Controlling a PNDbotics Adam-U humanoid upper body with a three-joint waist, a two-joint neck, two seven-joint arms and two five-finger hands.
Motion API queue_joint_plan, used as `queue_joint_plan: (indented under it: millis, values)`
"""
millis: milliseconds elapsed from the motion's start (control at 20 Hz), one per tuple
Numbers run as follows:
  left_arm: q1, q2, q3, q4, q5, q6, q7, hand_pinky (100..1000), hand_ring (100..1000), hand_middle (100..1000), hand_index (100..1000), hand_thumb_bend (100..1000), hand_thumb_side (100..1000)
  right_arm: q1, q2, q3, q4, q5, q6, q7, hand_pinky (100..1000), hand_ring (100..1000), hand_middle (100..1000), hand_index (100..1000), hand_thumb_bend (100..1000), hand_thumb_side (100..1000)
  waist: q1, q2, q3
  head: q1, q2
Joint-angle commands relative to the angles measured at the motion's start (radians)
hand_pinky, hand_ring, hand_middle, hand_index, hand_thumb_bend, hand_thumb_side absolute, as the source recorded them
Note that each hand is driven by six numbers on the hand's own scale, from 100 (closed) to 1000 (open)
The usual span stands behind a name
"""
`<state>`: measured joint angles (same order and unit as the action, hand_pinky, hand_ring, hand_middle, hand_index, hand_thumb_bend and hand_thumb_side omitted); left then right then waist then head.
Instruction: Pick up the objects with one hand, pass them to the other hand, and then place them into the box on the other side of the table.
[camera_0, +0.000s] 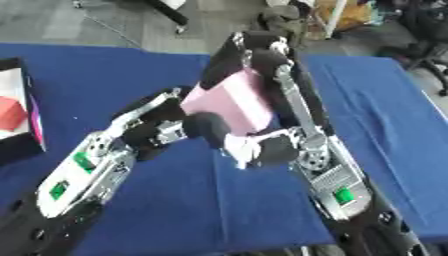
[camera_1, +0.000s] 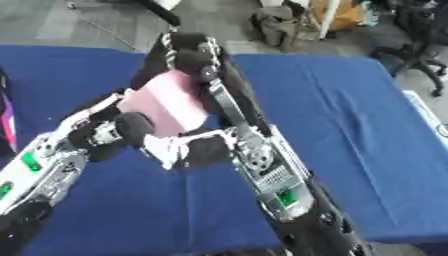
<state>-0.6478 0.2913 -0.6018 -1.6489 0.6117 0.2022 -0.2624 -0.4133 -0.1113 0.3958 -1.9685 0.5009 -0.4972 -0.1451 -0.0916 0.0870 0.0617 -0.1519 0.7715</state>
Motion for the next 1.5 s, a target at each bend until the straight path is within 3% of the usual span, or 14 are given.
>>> queue_joint_plan:
  millis: [50, 500, 1050, 1500]
  values:
    - [-0.008, -0.007, 0.011, 0.0, 0.006, 0.004, 0.015, 678, 604, 473, 534, 403, 428, -0.013, -0.002, 0.012, -0.032, -0.013, -0.005, -0.01, 358, 408, 311, 364, 254, 548, 0.004, -0.016, 0.0, -0.001, -0.002]
    - [-0.013, -0.031, 0.013, -0.005, 0.041, 0.006, 0.036, 696, 682, 574, 629, 539, 441, -0.014, -0.008, 0.013, -0.032, -0.022, -0.006, -0.039, 325, 385, 293, 355, 242, 533, 0.003, -0.017, 0.001, -0.007, -0.002]
    - [-0.013, -0.036, 0.031, -0.022, 0.027, -0.022, 0.077, 761, 846, 791, 785, 753, 458, -0.013, -0.014, 0.014, -0.032, -0.032, -0.008, -0.057, 310, 377, 285, 349, 229, 527, 0.001, -0.019, 0.003, -0.007, -0.002]
    - [-0.013, -0.036, 0.026, 0.005, -0.034, -0.03, 0.17, 807, 901, 854, 848, 860, 451, -0.015, -0.014, 0.013, -0.032, -0.033, -0.01, -0.055, 311, 377, 284, 350, 223, 529, 0.0, -0.018, 0.002, -0.004, -0.002]
